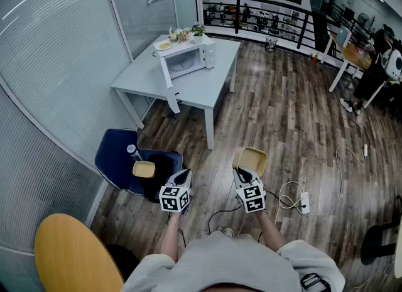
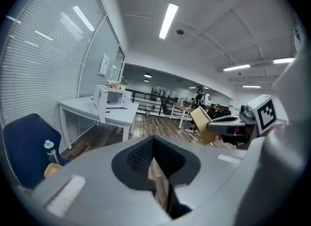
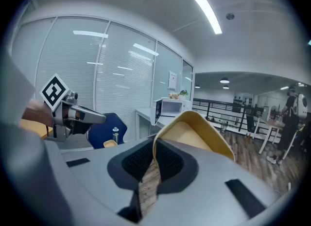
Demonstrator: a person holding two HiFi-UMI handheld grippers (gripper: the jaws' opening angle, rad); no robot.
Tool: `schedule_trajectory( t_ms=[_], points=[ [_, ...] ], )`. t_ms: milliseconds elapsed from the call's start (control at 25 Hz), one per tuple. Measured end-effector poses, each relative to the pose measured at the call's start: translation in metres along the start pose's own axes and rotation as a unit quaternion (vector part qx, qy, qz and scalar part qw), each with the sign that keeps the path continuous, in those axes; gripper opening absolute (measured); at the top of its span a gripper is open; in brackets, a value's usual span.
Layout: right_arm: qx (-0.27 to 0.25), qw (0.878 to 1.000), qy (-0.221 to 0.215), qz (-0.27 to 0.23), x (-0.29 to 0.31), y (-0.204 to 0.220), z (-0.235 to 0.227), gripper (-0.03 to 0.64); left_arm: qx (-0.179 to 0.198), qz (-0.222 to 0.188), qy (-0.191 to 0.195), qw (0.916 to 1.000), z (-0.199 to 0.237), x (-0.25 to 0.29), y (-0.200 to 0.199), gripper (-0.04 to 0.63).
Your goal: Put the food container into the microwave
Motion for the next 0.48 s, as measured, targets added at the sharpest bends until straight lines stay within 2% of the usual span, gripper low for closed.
schedule_trajectory(
  t_ms=[480],
  points=[
    [-0.007,1.0,-0.002,-0.005,-0.006,-0.003,-0.01,0.029,0.002,0.003,0.003,1.0,-0.015,0.006,-0.003,0.011]
  ],
)
Point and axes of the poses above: the fingertips, and each gripper's own axes: x forward along the fingers, z to its left, y out of its underside, the point moved 2 cm from there along -x, backward along the fingers, and after that the axes turned 15 degrees about x, right-handed, at the moved point
